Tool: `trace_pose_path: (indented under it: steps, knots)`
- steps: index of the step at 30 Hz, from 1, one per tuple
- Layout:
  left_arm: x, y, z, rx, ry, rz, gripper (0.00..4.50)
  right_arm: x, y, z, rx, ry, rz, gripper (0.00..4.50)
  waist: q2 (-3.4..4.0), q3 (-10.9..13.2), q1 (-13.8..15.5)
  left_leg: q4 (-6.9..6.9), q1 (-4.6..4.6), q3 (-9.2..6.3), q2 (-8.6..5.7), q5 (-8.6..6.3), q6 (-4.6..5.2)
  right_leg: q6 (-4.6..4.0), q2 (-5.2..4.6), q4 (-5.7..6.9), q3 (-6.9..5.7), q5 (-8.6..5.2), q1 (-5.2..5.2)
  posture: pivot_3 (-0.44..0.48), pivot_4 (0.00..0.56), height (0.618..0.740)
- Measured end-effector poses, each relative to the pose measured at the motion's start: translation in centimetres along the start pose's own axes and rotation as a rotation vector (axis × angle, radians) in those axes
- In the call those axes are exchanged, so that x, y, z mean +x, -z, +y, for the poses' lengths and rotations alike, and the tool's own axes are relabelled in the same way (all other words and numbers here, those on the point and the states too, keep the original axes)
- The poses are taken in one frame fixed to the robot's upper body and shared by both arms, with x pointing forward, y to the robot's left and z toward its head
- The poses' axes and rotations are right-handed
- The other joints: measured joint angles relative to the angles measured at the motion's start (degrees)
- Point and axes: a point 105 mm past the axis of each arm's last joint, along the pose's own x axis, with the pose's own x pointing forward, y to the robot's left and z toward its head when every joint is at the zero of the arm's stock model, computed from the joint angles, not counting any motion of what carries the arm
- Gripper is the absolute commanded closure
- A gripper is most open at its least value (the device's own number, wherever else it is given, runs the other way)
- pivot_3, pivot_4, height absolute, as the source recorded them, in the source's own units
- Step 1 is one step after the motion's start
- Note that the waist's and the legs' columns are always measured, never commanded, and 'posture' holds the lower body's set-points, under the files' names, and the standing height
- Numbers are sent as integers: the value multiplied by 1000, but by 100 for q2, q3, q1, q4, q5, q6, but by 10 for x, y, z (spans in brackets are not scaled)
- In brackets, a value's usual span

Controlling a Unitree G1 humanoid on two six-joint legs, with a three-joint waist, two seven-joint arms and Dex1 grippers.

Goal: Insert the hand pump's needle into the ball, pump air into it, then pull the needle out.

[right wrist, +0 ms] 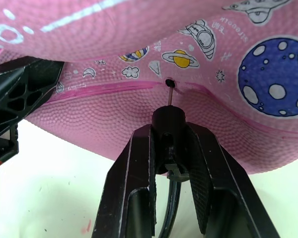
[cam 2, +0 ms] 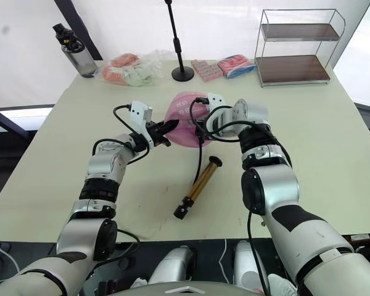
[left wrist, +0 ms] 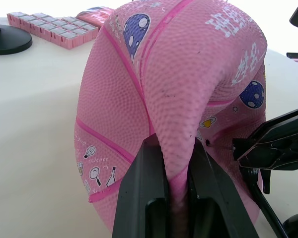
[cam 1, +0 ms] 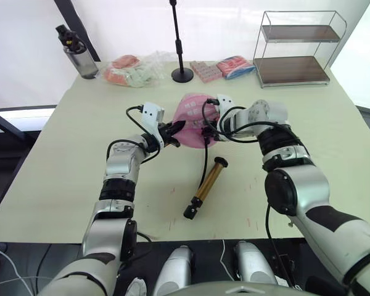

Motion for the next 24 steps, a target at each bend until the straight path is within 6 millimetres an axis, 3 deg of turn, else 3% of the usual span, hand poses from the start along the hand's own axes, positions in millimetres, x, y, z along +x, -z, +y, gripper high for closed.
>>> trace_pose_path:
  steps: [7, 8, 9, 11, 24]
  knots:
    - [2, 0, -2, -2, 9, -3, 4405, -3, 3, -2, -15, 5, -15, 4121, 3, -1, 50, -20, -7, -39, -1, 15, -26, -28, 5, 5, -32, -16, 2, 0, 150, 740]
    - [2, 0, -3, -3, 10, -3, 4500, -3, 3, -2, -25, 8, -19, 3100, 4, -1, 59, -24, -7, -41, -1, 19, -33, -31, 6, 5, -39, -18, 1, 0, 150, 740]
    - [3, 1, -5, -3, 21, 1, 4500, -5, 1, 1, -42, -6, -38, 2556, 9, 1, 77, -27, -8, -43, 0, 23, -39, -34, 8, 5, -46, -20, 1, 0, 150, 740]
    - [5, 2, -7, -3, 31, 3, 4500, -7, -3, 3, -66, -8, -58, 2081, 22, -3, 112, -32, -8, -52, -1, 26, -42, -34, 8, 5, -54, -20, 1, 0, 150, 740]
    - [9, 4, -11, 2, 43, 4, 4500, -30, 8, -10, -400, 55, -119, 2081, 26, -2, 210, -23, -26, -73, -8, 34, -53, -30, 13, -3, -59, -24, 0, 0, 150, 740]
